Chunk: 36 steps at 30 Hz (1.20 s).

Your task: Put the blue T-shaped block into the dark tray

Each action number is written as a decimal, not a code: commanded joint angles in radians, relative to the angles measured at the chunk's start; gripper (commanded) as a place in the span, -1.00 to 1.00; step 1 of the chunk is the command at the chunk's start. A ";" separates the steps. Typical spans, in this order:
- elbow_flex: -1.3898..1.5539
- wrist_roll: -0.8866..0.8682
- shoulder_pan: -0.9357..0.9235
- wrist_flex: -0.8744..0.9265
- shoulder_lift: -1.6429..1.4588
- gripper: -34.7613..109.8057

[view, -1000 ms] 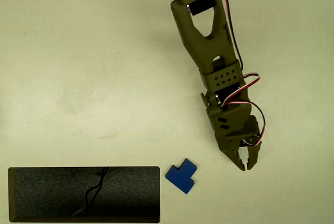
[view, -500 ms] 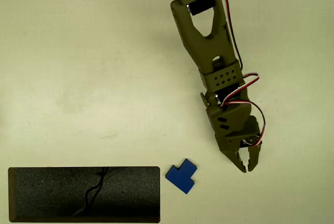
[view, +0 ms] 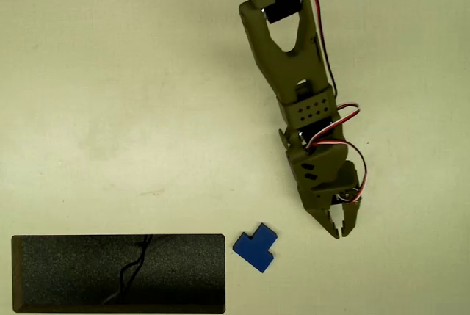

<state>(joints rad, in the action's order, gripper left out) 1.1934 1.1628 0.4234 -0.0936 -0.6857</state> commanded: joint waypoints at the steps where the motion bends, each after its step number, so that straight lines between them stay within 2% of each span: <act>1: 0.012 0.023 -0.006 -0.029 -0.021 -0.52; 36: 0.083 0.236 -0.235 -0.138 0.021 -0.52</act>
<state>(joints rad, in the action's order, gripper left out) 1.2763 1.3729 0.1902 -0.2117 -0.6473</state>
